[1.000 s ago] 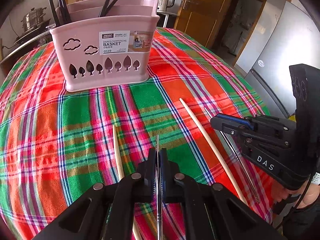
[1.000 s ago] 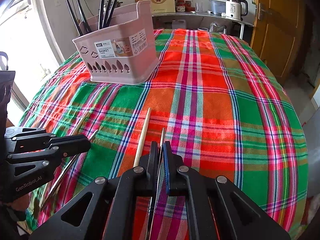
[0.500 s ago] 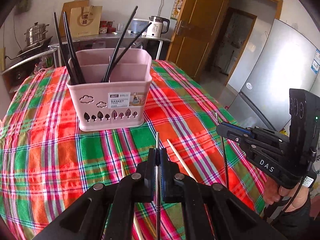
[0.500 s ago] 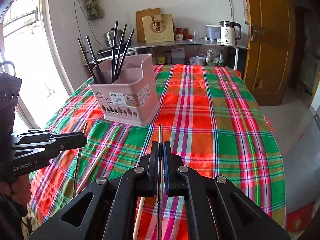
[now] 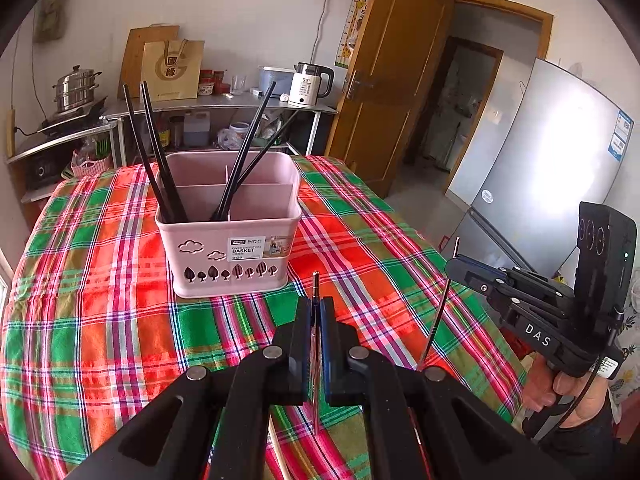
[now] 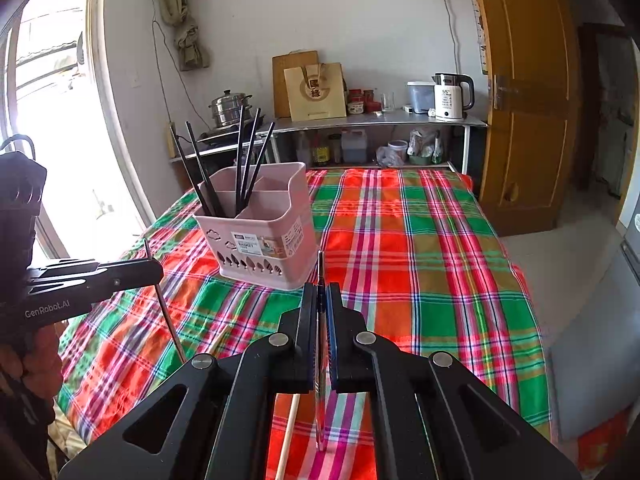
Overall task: Organize utensils
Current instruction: 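Lift the metal chopsticks with both tools and carry them above the basket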
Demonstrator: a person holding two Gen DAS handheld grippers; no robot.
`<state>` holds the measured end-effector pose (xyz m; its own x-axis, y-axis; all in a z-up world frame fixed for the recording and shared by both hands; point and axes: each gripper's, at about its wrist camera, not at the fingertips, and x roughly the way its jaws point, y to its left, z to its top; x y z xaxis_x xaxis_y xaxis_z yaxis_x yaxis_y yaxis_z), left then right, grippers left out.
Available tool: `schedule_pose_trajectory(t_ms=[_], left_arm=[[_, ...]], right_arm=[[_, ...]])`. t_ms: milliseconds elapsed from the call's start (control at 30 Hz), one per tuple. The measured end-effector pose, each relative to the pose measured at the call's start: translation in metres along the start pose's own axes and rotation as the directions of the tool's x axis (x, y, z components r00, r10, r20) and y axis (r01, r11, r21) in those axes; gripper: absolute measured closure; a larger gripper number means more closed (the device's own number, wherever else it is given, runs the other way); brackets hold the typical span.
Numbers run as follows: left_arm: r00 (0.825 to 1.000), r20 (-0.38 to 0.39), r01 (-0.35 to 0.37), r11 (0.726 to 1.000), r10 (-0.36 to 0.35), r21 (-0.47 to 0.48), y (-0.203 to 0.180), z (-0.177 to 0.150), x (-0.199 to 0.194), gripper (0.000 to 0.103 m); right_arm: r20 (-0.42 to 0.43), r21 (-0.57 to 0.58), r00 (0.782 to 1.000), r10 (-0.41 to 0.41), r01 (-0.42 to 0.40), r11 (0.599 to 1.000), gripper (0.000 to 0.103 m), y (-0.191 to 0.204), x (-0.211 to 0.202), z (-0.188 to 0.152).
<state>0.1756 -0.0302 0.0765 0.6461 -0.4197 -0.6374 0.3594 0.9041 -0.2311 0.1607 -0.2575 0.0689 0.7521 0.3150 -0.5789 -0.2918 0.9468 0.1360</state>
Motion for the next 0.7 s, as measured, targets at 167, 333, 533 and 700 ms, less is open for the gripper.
schedule_pose_trajectory(t_ms=[167,333,533,700], left_arm=[[1.000,0.011,0.002,1.000,-0.002,-0.002,0.000,0.002,-0.004,0.099],[1.000,0.020,0.005,1.000,-0.005,-0.005,0.001,0.005,-0.009,0.099],[1.000,0.026,0.013,1.000,-0.013,-0.009,0.006,0.010,-0.016,0.099],[0.999,0.028,0.016,1.000,-0.016,-0.016,0.014,0.015,-0.023,0.099]], right_arm=[[0.017,-0.002,1.000,0.004,-0.004,1.000,0.099,0.001,-0.007,0.002],[0.035,-0.002,0.999,0.010,-0.010,1.000,0.099,0.001,-0.013,0.005],[0.055,-0.011,0.998,0.018,-0.017,1.000,0.099,0.005,-0.019,0.011],[0.067,-0.026,0.997,0.031,-0.029,0.999,0.099,0.011,-0.022,0.018]])
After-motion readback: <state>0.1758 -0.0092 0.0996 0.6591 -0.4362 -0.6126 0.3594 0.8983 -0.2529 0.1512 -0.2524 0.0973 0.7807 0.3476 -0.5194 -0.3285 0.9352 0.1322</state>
